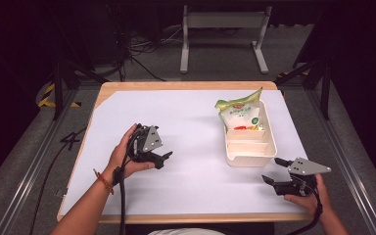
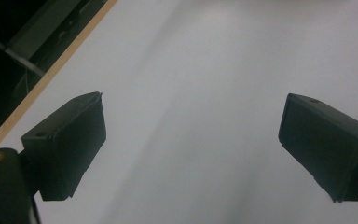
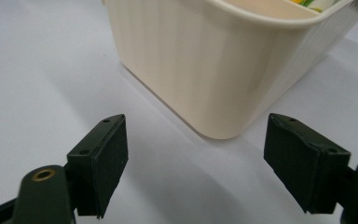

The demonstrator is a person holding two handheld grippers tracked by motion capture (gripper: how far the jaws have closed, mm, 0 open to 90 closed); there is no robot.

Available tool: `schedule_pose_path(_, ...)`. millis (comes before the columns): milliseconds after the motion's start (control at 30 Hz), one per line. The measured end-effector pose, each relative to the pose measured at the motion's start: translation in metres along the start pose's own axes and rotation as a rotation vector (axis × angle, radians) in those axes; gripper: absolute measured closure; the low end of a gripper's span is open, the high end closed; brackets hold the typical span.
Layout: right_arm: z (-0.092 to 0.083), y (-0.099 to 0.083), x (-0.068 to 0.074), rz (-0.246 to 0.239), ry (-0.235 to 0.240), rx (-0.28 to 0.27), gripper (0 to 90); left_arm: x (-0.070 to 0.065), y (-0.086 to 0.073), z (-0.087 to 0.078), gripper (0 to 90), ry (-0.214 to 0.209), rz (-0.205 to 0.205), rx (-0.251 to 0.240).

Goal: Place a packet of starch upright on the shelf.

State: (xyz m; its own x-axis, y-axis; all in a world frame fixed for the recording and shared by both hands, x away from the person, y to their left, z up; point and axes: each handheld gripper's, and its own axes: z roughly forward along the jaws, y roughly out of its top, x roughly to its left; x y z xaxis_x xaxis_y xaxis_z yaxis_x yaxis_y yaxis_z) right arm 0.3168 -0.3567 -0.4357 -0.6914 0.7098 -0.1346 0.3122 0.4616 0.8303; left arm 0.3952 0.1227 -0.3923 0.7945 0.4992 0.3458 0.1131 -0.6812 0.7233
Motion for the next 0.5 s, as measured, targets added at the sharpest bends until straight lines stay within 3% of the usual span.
schedule_pose_path(67,0.000,0.000,0.000,0.002,0.000,0.001,21.4,-0.001,-0.008,-0.003,8.0,0.018,0.006,0.005)
schedule_pose_path(233,0.001,0.000,0.000,0.003,-0.003,0.003,21.3,-0.001,-0.030,-0.011,8.0,0.007,-0.025,0.010)
schedule_pose_path(500,0.000,0.001,0.000,0.003,-0.005,-0.003,21.3,-0.001,-0.064,-0.024,9.7,0.024,-0.070,0.021)
